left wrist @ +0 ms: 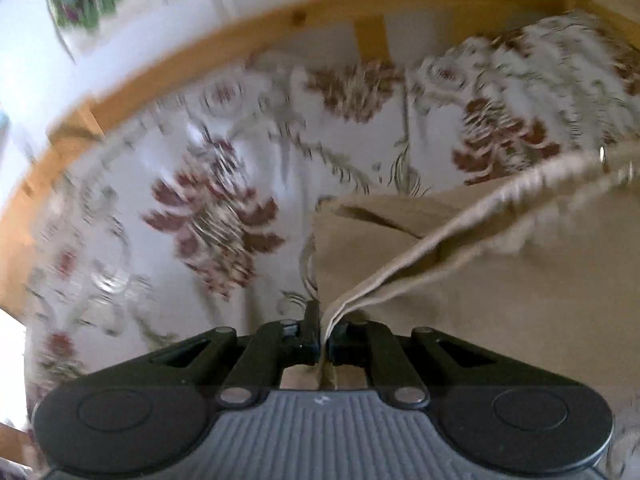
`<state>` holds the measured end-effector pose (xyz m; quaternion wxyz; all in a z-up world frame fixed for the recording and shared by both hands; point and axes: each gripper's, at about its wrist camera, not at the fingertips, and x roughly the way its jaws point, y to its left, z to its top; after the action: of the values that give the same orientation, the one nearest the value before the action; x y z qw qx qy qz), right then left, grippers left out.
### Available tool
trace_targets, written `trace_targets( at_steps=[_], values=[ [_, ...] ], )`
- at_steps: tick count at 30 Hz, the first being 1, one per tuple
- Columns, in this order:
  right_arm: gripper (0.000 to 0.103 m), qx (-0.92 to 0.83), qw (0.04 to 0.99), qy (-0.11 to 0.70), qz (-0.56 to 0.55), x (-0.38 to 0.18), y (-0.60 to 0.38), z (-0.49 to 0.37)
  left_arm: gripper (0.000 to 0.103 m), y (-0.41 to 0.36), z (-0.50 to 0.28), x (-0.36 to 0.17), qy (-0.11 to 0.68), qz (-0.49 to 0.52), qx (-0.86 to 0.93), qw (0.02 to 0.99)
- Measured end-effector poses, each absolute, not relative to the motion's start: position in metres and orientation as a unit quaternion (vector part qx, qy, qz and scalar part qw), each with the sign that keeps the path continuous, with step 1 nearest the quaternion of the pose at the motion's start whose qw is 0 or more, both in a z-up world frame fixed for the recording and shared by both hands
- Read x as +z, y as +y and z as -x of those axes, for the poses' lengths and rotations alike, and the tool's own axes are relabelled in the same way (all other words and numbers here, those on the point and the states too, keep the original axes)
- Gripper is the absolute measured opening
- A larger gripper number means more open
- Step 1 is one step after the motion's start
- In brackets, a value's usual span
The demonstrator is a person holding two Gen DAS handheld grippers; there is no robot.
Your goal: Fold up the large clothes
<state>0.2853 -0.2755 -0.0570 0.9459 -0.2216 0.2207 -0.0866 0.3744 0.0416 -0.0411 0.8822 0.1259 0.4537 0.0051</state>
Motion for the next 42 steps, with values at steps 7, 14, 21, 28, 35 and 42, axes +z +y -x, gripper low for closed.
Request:
trace_targets(
  at_steps=[7,14,21,28,35,42],
  values=[
    [0.092,-0.091,0.976,0.181,0.073,-0.085,-0.304,-0.268,0.004,0.043,-0.412,-0.08,0.472,-0.09,0.001,0.877],
    [0.096,-0.147,0.965,0.218,0.01,-0.1,-0.335,-0.265,0.045,0.051,-0.411,-0.086,0.473,-0.068,0.028,0.878],
    [0.096,-0.159,0.961,0.227,0.005,-0.123,-0.338,-0.273,0.101,0.098,-0.369,-0.064,0.411,0.014,0.064,0.91],
    [0.102,-0.118,0.982,0.146,0.027,-0.112,-0.304,-0.273,0.102,0.066,-0.328,-0.05,0.314,0.013,0.004,0.949],
    [0.102,0.015,0.987,0.153,0.046,-0.104,-0.232,-0.301,0.102,-0.025,-0.345,-0.064,0.314,-0.022,-0.062,0.947],
    [0.102,0.03,0.968,0.234,0.088,-0.14,-0.197,-0.321,0.103,-0.019,-0.362,-0.119,0.341,-0.004,-0.023,0.94]
  ],
)
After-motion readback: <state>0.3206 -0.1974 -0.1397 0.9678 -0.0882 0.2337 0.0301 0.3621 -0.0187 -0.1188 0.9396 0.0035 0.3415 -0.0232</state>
